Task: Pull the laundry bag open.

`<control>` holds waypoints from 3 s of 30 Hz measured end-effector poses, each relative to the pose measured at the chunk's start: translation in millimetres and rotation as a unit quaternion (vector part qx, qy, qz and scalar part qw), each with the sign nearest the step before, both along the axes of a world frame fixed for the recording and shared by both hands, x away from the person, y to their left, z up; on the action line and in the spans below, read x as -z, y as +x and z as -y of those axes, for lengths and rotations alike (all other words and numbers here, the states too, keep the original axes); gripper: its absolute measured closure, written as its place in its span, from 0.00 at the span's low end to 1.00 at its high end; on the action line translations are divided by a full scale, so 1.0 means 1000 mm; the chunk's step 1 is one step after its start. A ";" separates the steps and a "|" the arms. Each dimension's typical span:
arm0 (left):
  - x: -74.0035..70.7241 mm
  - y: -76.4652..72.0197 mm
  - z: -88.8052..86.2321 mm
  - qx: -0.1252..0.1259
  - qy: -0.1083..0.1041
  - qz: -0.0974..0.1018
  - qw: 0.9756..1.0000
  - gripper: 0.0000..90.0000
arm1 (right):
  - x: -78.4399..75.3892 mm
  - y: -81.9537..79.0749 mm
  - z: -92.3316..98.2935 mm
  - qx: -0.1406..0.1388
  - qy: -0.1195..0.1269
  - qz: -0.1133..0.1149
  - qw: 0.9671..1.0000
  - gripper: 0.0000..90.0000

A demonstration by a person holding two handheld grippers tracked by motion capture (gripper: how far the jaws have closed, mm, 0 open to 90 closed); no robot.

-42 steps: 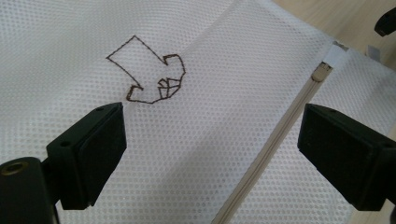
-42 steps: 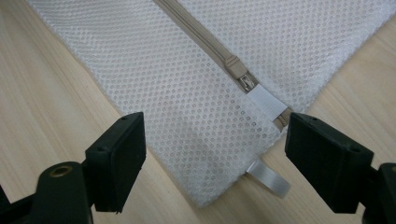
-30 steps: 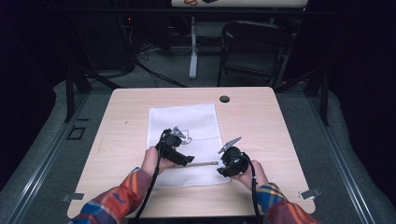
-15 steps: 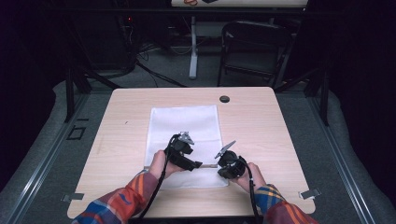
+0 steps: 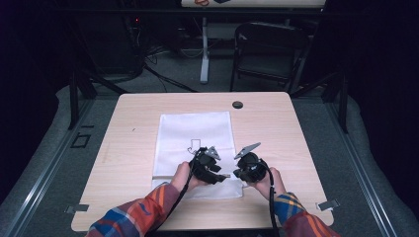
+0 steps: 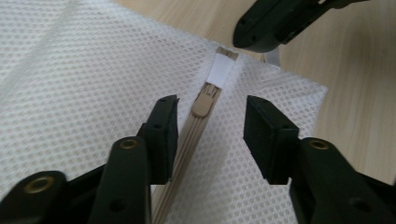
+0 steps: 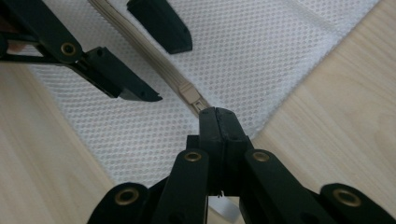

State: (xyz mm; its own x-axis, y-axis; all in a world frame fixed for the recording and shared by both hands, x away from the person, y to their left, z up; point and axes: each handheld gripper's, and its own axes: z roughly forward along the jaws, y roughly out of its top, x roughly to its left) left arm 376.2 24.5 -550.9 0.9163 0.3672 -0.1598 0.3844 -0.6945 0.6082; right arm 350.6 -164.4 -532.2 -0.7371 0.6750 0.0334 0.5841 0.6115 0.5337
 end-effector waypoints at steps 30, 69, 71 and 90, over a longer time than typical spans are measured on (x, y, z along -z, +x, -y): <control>0.016 0.001 0.015 0.016 0.019 0.025 0.999 0.90 | 0.028 0.012 -0.001 0.012 0.010 -0.025 1.000 1.00; 0.013 0.003 0.012 0.021 0.028 0.015 0.999 0.91 | 0.029 0.010 -0.001 0.037 0.016 -0.028 0.999 1.00; 0.013 0.003 0.010 0.021 0.027 0.014 0.999 0.91 | 0.029 0.009 -0.003 0.039 0.020 -0.026 0.999 1.00; 0.010 0.003 0.016 0.023 0.037 0.016 0.999 0.90 | 0.027 0.010 -0.004 0.033 0.005 -0.031 0.999 1.00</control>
